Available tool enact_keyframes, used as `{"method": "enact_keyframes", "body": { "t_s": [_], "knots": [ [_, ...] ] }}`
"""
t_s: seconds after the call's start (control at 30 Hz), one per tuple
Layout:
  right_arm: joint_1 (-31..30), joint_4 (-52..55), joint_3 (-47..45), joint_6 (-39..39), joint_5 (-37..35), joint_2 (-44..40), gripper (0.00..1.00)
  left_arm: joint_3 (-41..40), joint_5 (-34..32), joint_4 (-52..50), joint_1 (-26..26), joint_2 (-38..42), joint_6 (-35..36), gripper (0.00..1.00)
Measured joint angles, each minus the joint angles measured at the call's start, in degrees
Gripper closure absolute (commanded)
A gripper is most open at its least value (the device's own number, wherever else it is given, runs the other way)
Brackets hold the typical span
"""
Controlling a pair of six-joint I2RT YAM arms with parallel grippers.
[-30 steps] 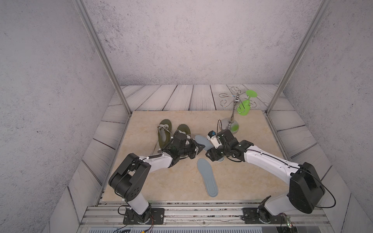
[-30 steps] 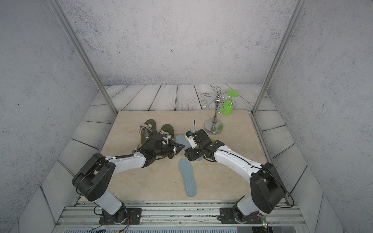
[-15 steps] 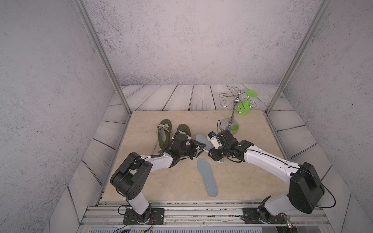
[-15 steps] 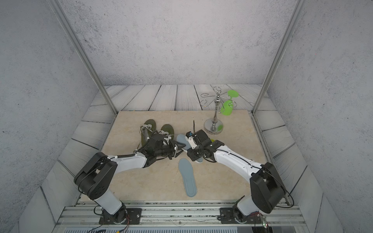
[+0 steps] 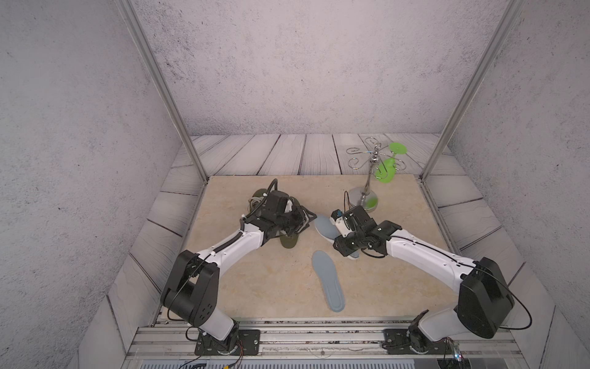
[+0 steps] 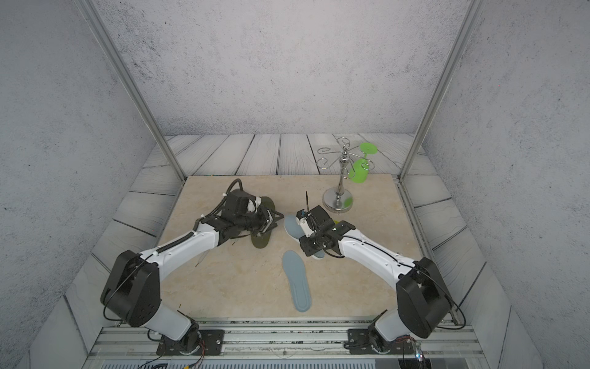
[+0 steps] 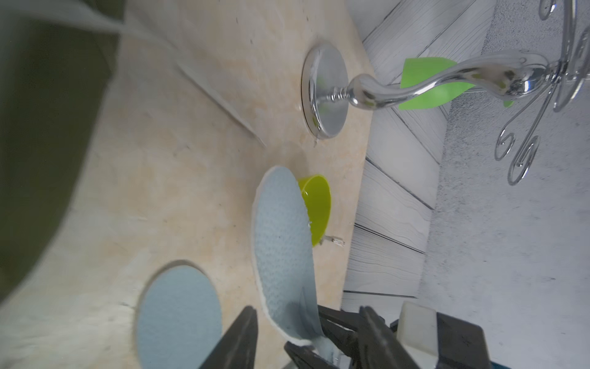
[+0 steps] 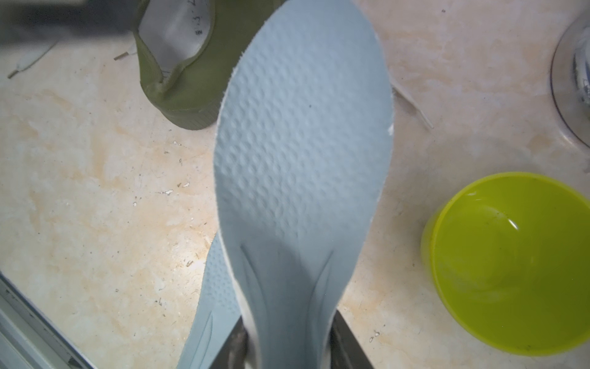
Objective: Insert the insole into the shoe
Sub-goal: Pick up the insole from the center of the board.
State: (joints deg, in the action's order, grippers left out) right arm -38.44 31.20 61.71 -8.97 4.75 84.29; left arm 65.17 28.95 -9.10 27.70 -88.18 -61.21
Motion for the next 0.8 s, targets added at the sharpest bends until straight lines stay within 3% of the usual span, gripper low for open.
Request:
{"method": "enact_keyframes", "body": {
  "t_s": [0.2, 0.43, 0.63, 0.8],
  "knots": [
    [0.24, 2.47, -0.20, -0.04, -1.01, -3.21, 0.63, 15.02, -8.66, -22.16, -5.14, -0.24, 23.80, 0.45],
    [0.55, 3.82, -0.42, 0.09, -0.52, -7.80, 0.62, 26.84, -19.80, -38.77, -7.67, -8.37, 44.76, 0.47],
    [1.27, 5.11, -0.39, 1.81, 0.96, -7.58, 0.61, 28.02, -28.61, -43.80, -7.96, -11.30, 60.87, 0.56],
    [2.73, 5.14, -0.28, 2.86, 2.64, -6.62, 0.60, 20.33, -30.88, -36.13, -9.99, -6.08, 74.64, 0.57]
  ]
}}
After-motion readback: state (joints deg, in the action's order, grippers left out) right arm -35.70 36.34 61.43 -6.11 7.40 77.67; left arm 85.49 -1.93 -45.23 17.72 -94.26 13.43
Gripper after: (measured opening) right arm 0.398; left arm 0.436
